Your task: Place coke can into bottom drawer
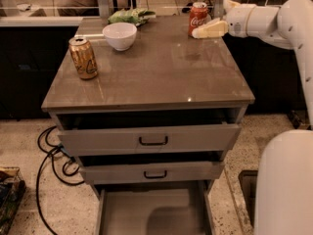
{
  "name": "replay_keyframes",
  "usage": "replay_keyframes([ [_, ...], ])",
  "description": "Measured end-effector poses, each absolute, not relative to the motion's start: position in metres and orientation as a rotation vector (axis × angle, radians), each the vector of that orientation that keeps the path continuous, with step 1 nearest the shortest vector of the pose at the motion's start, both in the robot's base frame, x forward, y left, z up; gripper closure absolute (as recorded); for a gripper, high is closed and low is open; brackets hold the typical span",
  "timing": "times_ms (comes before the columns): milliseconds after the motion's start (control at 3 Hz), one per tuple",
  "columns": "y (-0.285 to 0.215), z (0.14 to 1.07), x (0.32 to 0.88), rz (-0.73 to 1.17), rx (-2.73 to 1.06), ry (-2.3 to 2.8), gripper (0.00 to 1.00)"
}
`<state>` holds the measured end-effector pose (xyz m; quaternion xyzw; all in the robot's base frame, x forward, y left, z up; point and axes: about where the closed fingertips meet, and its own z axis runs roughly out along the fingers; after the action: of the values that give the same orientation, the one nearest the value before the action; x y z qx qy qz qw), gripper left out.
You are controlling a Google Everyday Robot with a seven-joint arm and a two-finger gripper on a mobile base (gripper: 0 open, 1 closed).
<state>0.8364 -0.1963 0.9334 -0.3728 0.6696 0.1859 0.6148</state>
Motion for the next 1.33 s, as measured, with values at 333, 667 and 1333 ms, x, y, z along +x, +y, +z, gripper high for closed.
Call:
replay_keyframes([
  [333,-0.185,0.941,0.875,0.466,-0.769,1.482,0.0],
  [667,-0.191,0.942,0.894,0.466,-0.689,1.472,0.0],
  [1333,-0.184,0.942,0.931,0.502,-0.463,1.531,0.0],
])
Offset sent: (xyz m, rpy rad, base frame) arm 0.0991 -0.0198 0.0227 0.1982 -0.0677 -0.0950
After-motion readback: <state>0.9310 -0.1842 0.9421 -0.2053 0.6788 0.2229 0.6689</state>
